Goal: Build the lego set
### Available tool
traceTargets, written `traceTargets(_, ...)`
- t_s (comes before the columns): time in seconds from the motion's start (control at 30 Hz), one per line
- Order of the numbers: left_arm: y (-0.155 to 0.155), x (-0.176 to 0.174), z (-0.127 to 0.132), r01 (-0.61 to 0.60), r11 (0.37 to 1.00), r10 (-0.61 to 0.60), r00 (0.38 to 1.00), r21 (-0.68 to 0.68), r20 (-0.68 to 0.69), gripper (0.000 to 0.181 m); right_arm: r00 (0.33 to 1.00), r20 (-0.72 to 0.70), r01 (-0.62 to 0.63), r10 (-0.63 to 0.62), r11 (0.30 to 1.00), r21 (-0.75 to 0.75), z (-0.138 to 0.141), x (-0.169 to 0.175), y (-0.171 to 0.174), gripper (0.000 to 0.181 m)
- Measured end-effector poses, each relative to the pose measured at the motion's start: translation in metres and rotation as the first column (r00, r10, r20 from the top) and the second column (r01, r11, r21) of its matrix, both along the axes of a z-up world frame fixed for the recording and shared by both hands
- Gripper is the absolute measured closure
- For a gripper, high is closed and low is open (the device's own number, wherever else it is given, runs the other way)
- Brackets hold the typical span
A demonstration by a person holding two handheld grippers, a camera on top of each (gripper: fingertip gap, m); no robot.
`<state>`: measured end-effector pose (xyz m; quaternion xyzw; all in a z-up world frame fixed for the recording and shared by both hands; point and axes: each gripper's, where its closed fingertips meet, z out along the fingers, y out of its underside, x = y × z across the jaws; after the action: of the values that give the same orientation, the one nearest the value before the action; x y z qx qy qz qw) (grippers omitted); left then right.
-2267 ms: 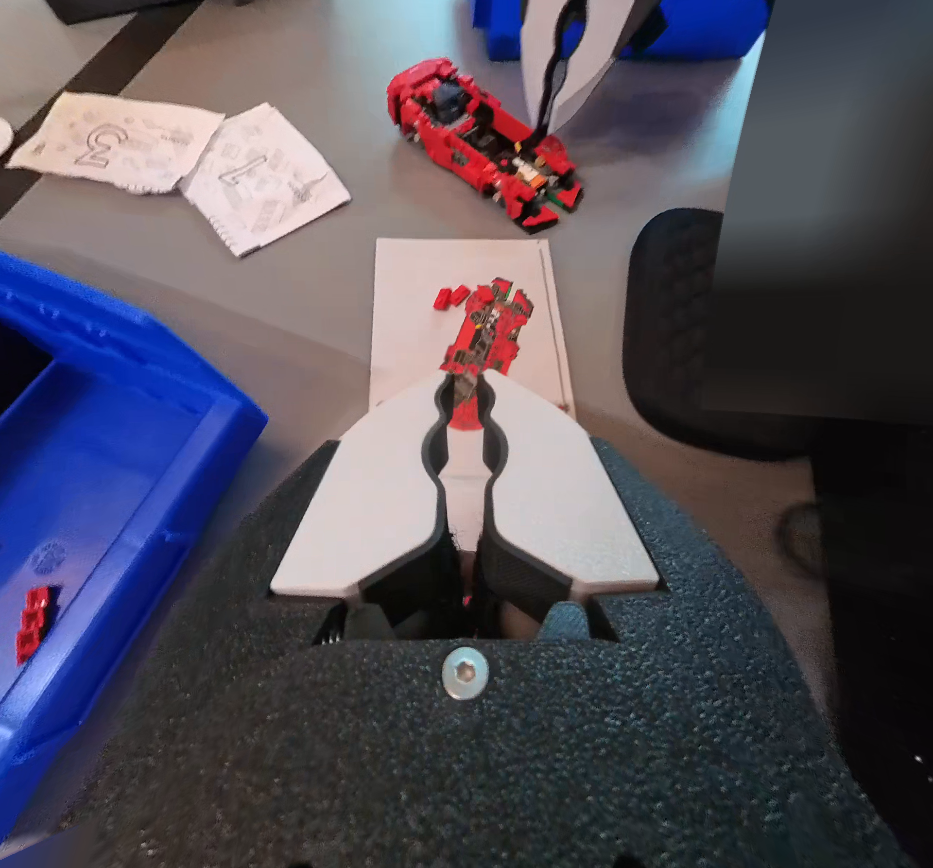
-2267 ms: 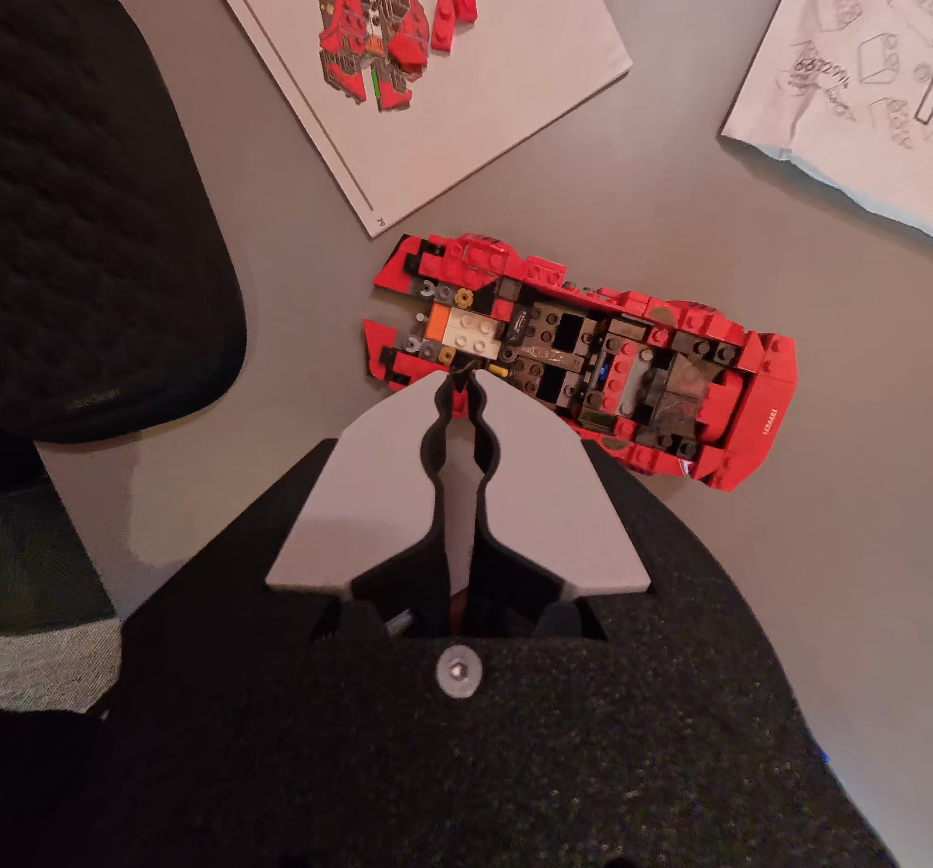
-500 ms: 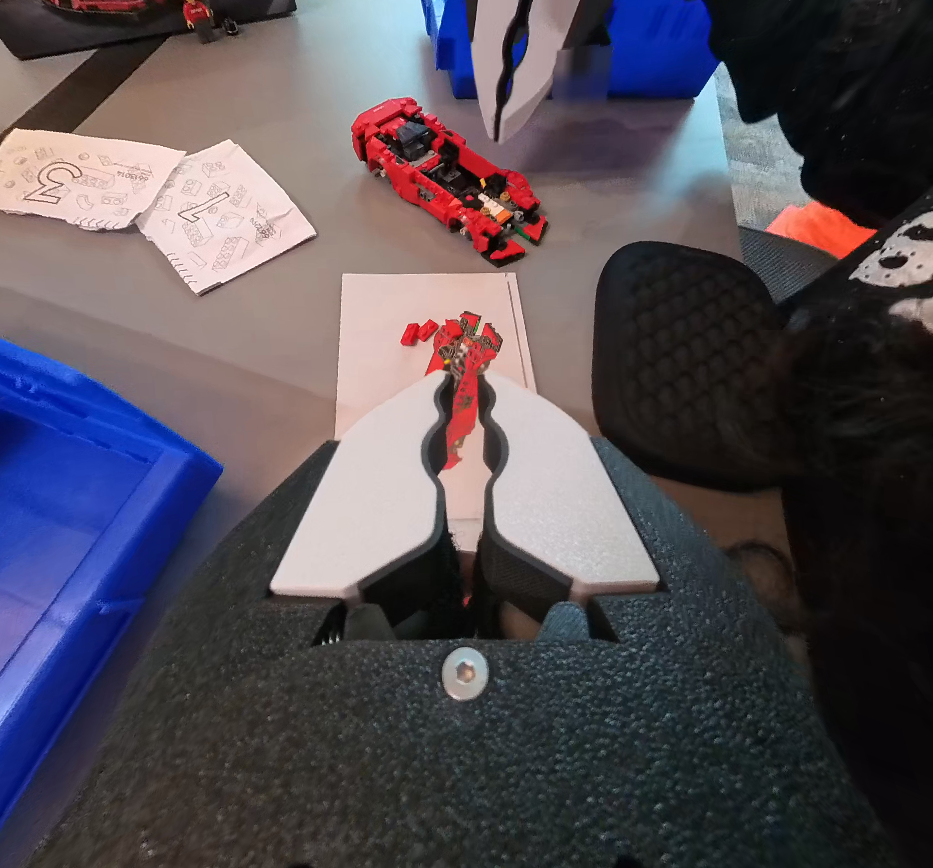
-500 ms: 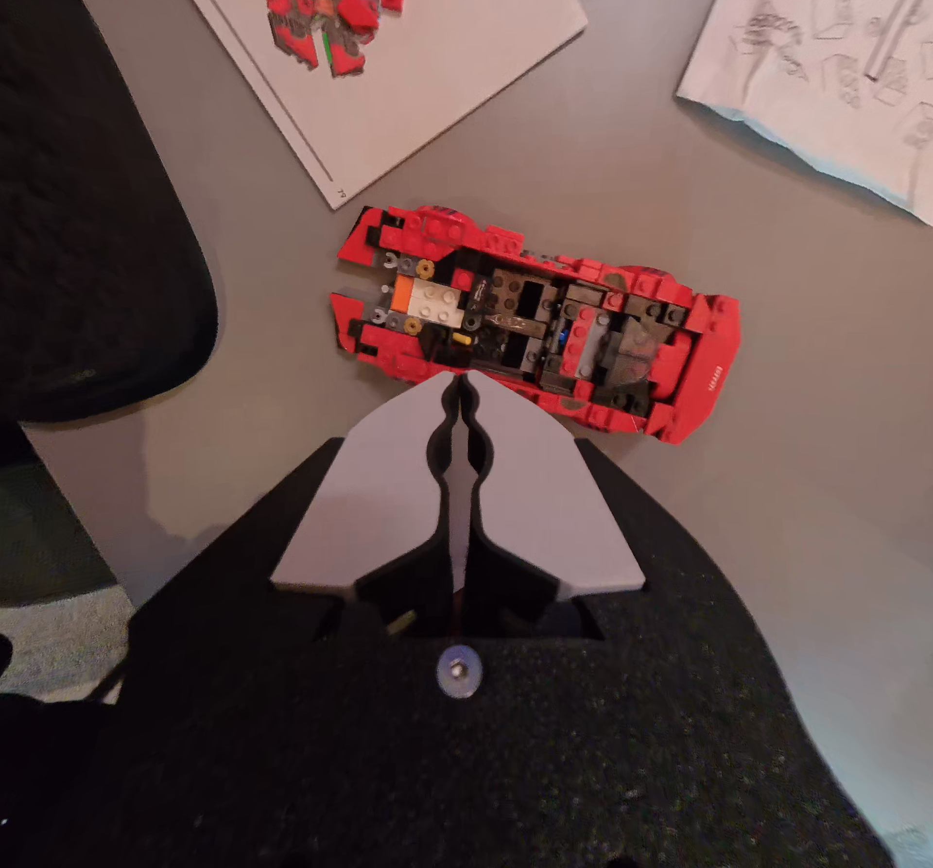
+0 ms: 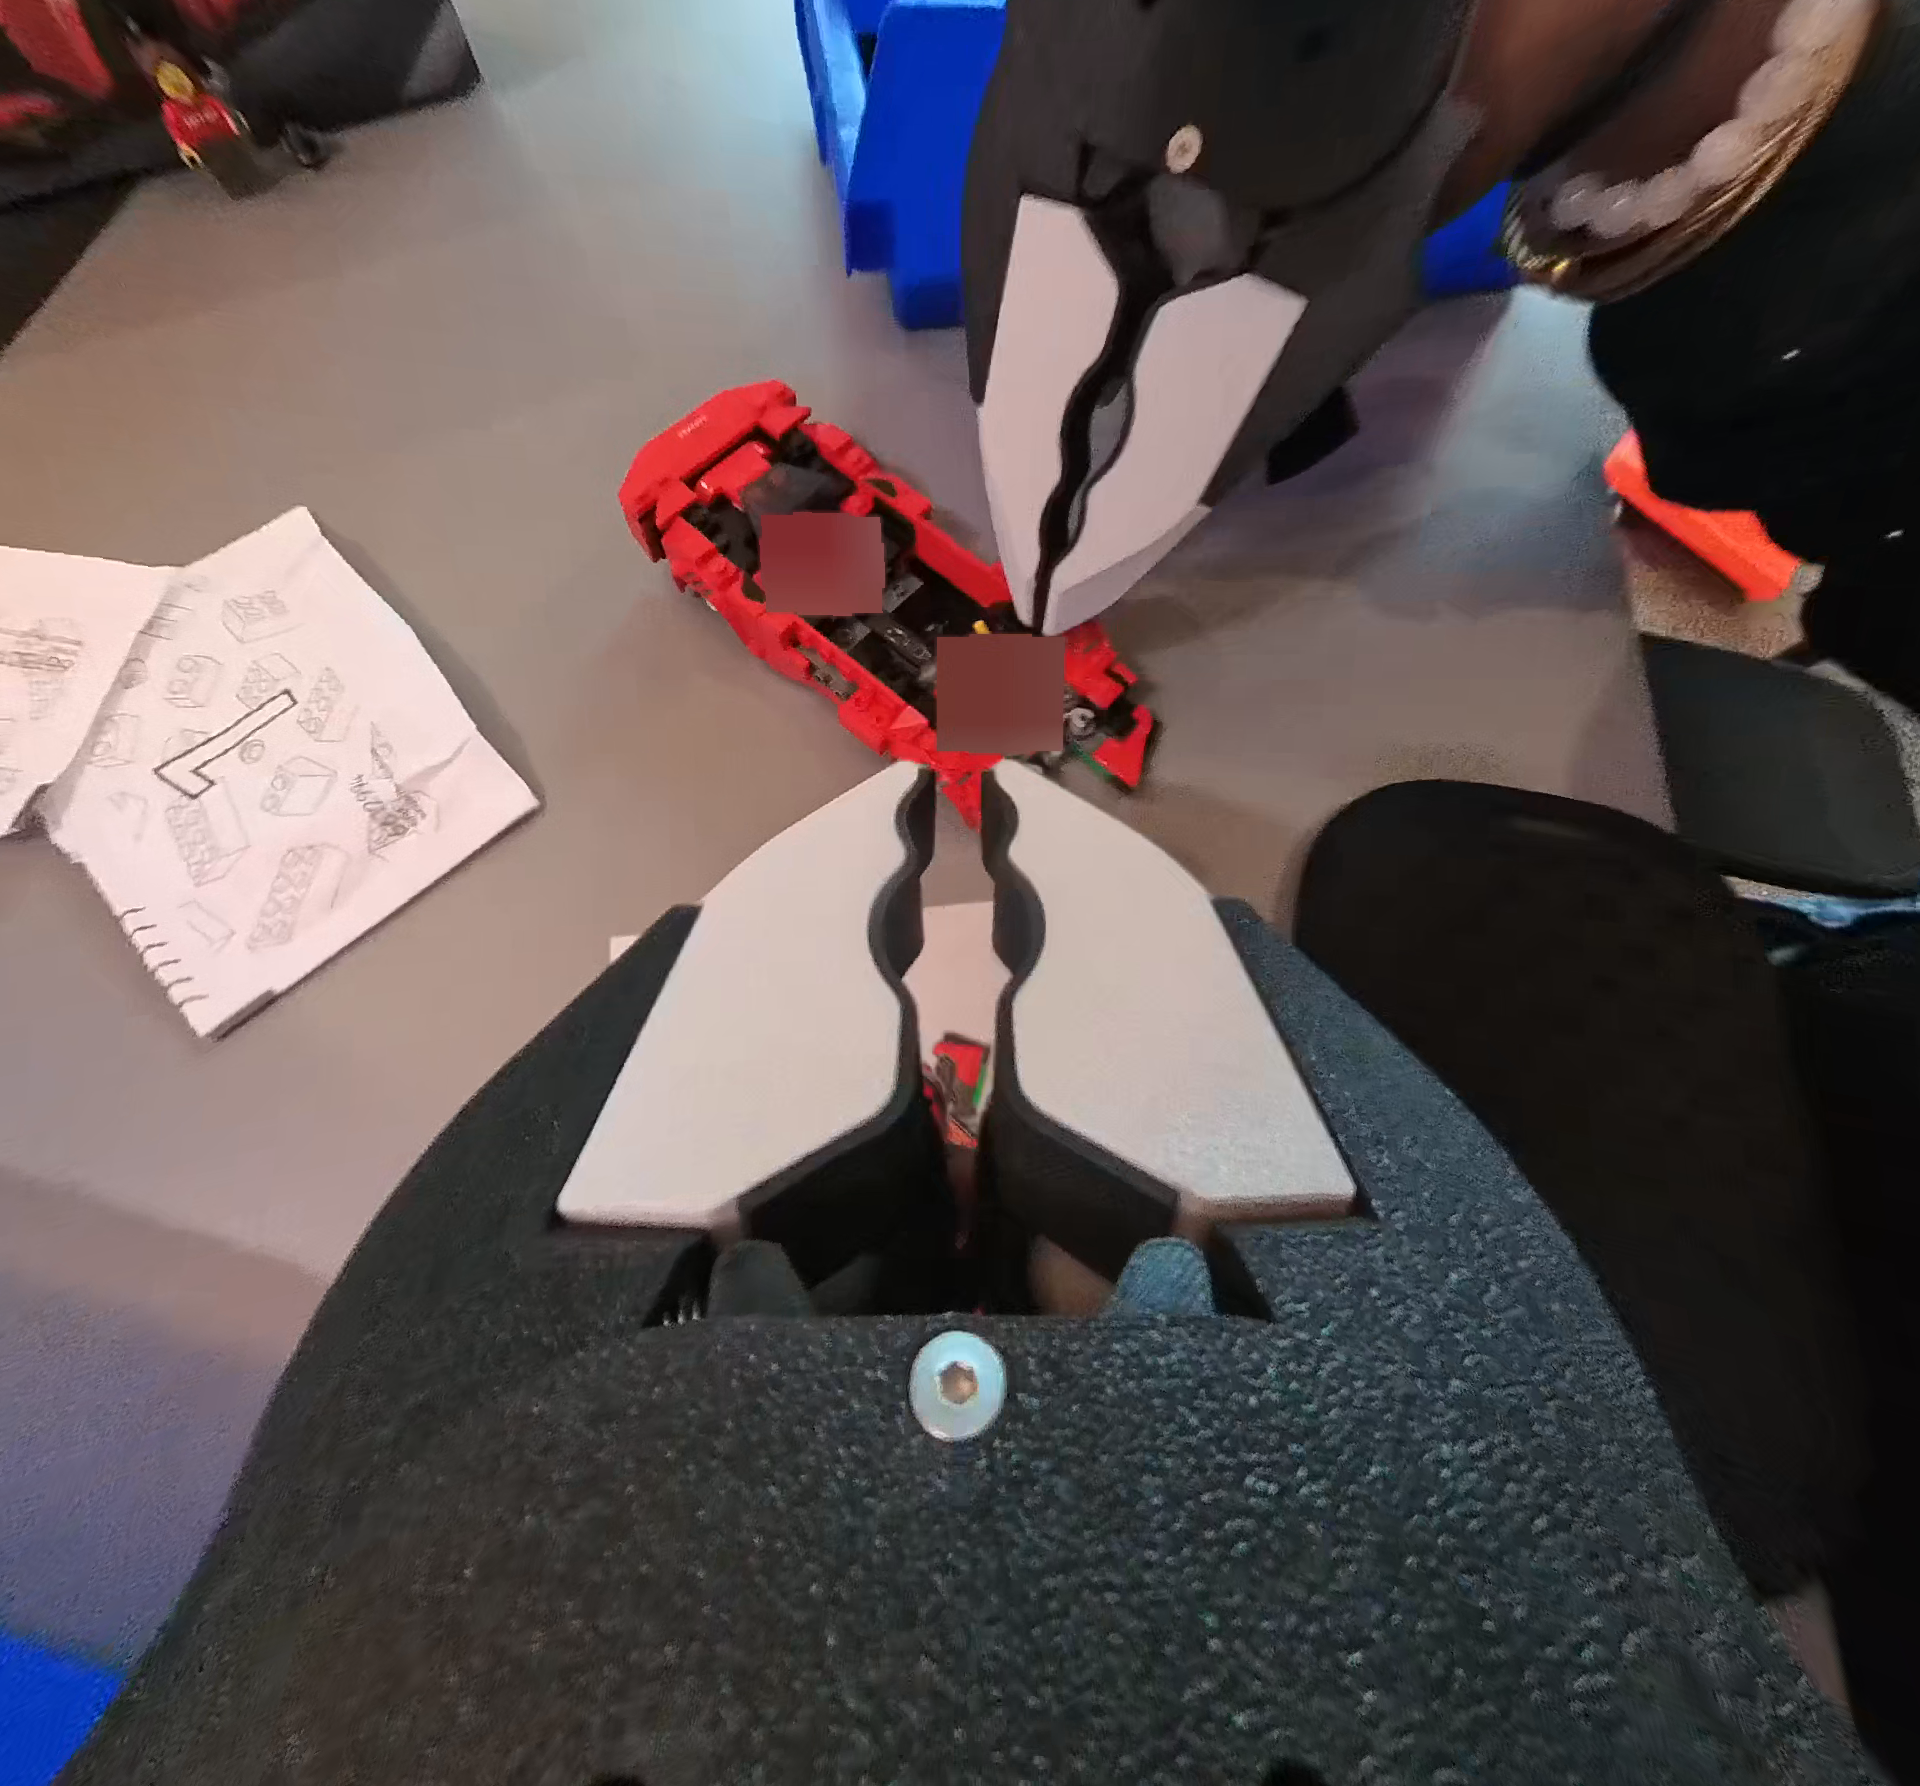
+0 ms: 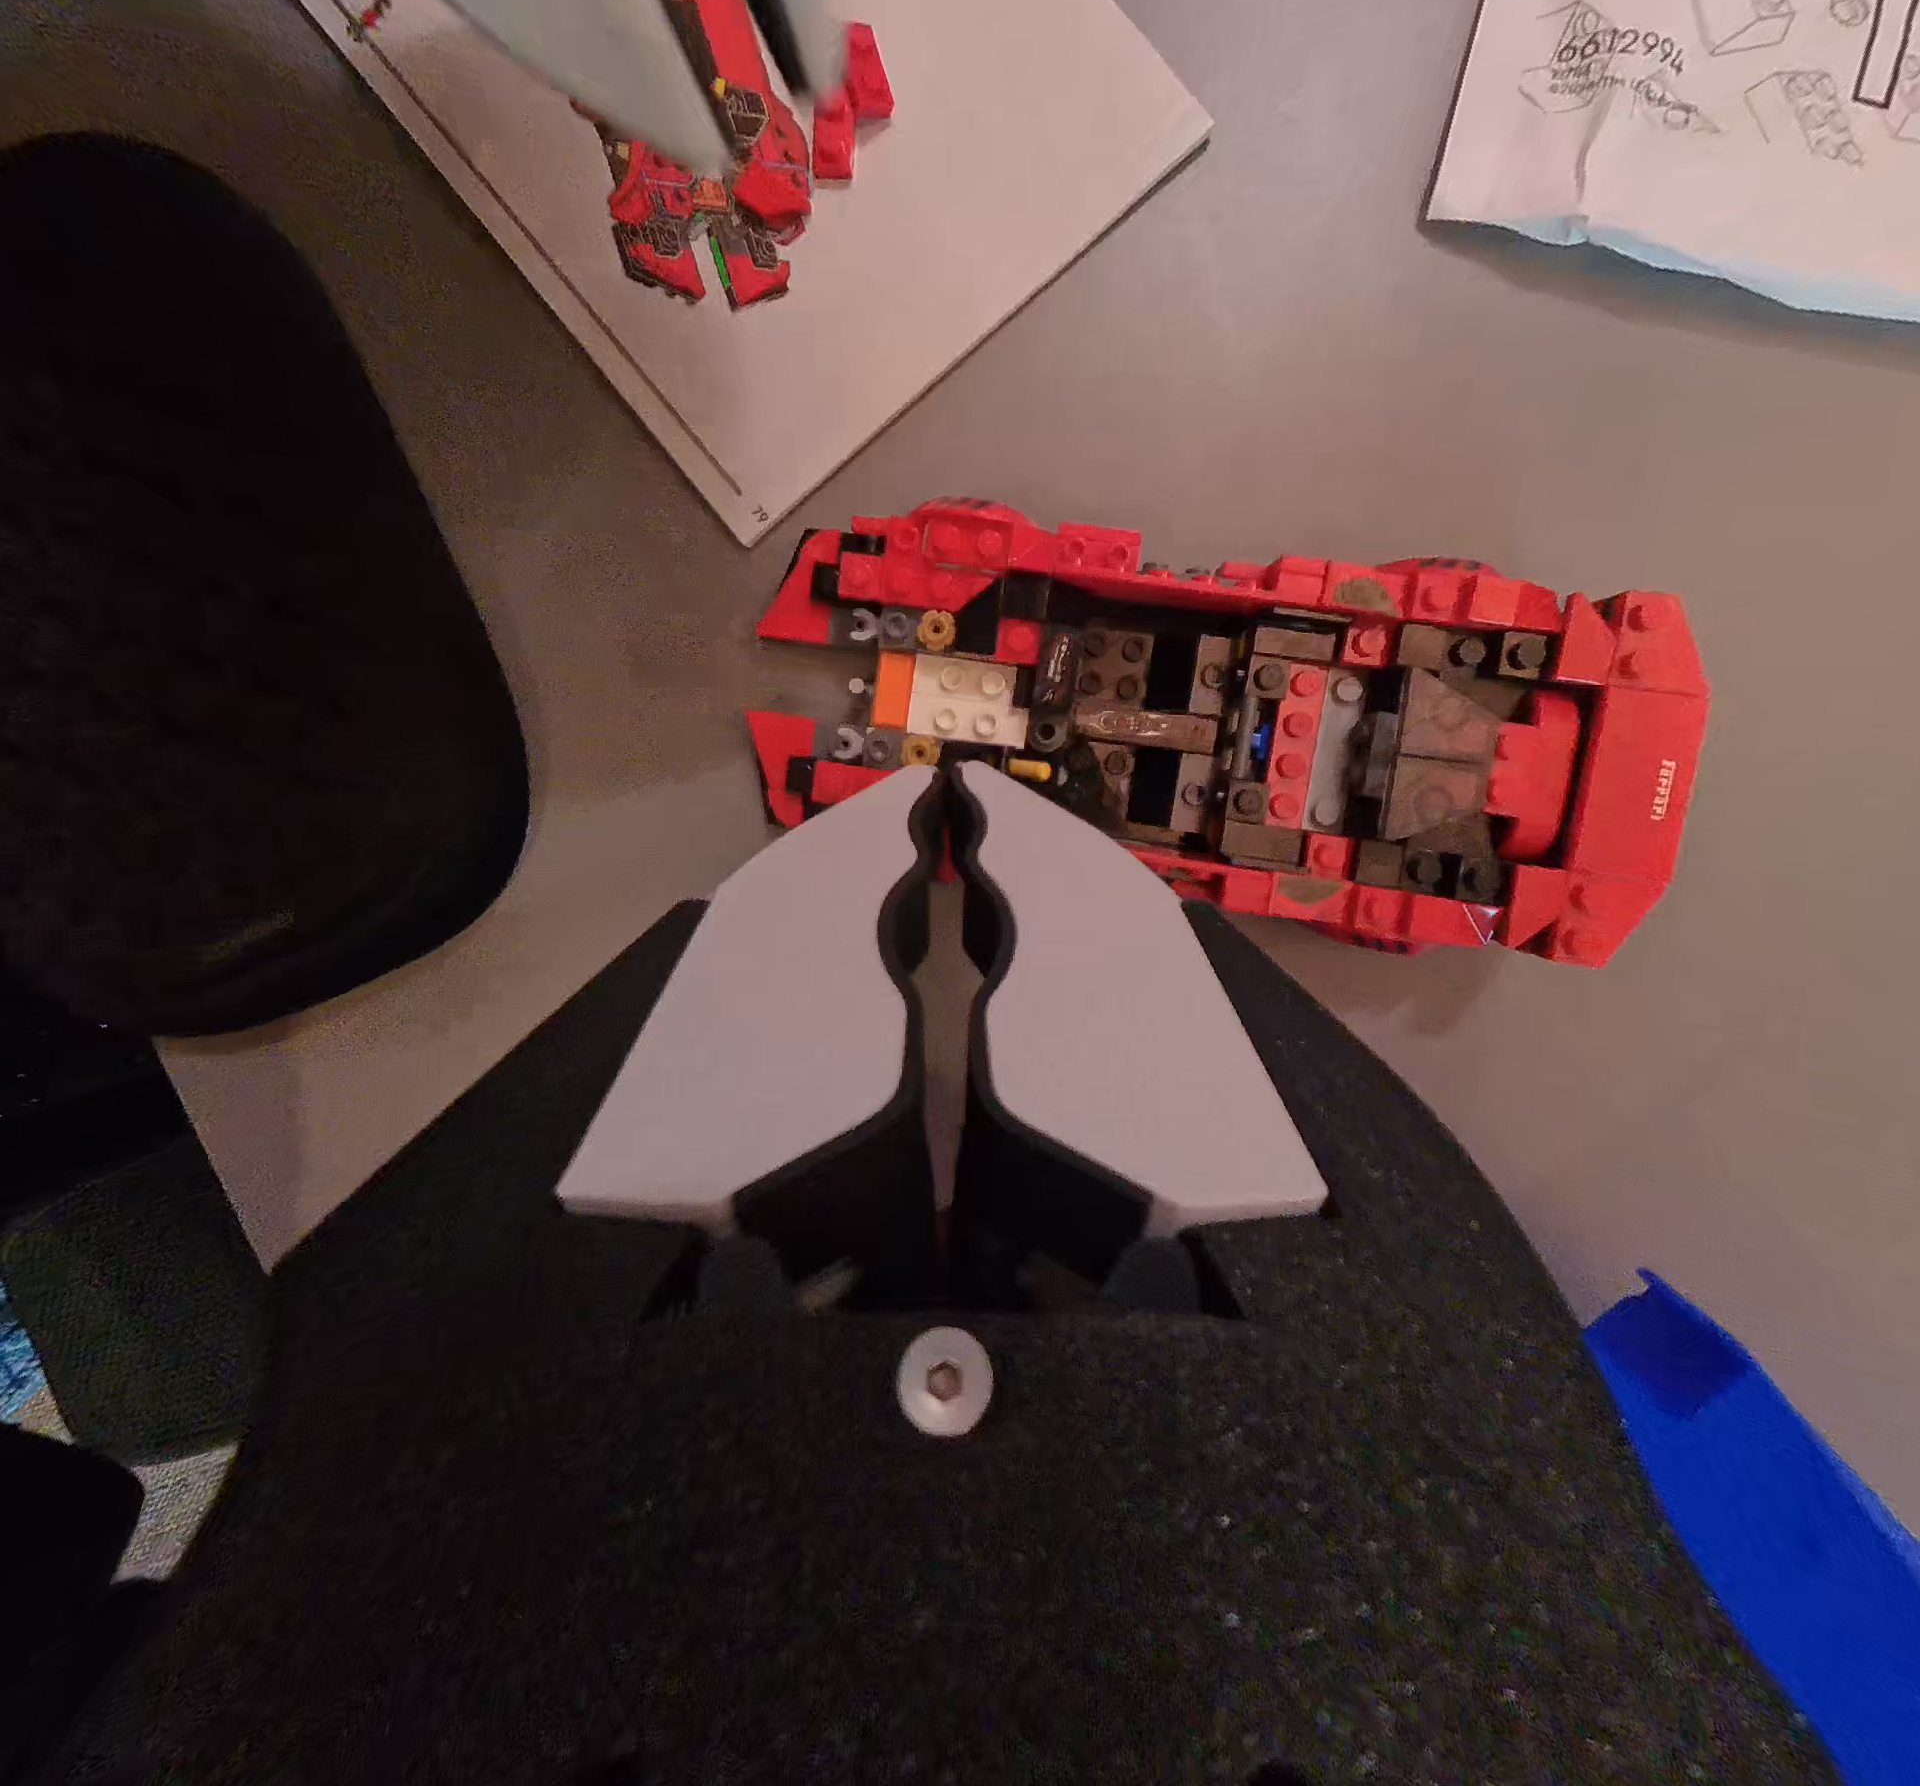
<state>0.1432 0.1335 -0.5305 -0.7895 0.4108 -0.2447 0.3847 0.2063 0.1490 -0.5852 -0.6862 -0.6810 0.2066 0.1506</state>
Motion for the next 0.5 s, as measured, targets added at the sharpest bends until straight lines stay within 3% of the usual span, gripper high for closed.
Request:
traceTargets(0.23, 0.013, 0.007, -0.044, 0.047, 0.995, -0.053, 0.996, -0.086, -0.074, 0.175, 0.998, 0.057, -0.023, 0.023, 1.000, -0.005, -0.003, -0.004, 0.002, 0.181)
traceTargets(0.5, 0.013, 0.014, -0.063, 0.093, 0.987, -0.104, 0.992, -0.128, -0.074, 0.176, 0.994, 0.083, -0.071, 0.071, 0.997, -0.013, -0.006, -0.003, 0.002, 0.181)
